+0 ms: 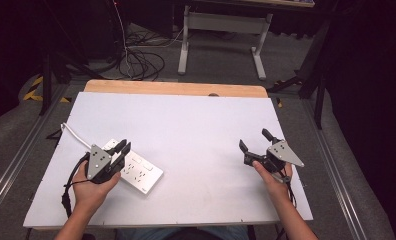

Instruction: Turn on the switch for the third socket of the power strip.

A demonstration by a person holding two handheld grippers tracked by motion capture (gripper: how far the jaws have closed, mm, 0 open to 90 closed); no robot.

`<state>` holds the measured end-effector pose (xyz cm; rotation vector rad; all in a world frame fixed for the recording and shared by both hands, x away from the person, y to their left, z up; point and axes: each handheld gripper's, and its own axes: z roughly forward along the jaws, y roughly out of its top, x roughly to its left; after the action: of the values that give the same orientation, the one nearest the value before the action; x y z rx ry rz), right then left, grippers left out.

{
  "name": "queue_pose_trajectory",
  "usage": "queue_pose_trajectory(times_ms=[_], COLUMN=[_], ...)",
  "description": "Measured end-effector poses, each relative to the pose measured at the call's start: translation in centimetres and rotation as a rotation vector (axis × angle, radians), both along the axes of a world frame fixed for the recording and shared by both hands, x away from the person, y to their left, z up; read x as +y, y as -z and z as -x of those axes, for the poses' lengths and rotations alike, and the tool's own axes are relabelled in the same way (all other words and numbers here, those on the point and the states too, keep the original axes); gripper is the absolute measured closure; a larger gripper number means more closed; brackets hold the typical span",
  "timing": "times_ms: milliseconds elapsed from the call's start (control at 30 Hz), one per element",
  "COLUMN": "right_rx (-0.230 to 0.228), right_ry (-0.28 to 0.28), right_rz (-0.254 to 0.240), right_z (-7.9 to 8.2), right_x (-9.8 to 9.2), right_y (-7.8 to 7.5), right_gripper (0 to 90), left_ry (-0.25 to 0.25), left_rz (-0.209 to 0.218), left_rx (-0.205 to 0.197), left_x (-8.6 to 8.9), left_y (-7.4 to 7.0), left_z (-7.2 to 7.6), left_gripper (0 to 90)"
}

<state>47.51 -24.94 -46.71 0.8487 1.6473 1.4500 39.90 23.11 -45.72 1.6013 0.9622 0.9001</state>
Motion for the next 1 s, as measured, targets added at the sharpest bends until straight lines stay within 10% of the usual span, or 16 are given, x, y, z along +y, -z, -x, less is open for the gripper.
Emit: queue_pose_trajectory(times_ms=[1000], right_rx=[-0.003], right_ry=[0.001], right_rz=[0.001], right_z=[0.0], right_x=[0.0], right_y=[0.0], right_gripper=[9.3], left_ry=[-0.178], left_rz=[0.061], left_rx=[-0.099], left_x=[2.4], left_y=[-0.8], left_z=[0.6], left_gripper=[67.3])
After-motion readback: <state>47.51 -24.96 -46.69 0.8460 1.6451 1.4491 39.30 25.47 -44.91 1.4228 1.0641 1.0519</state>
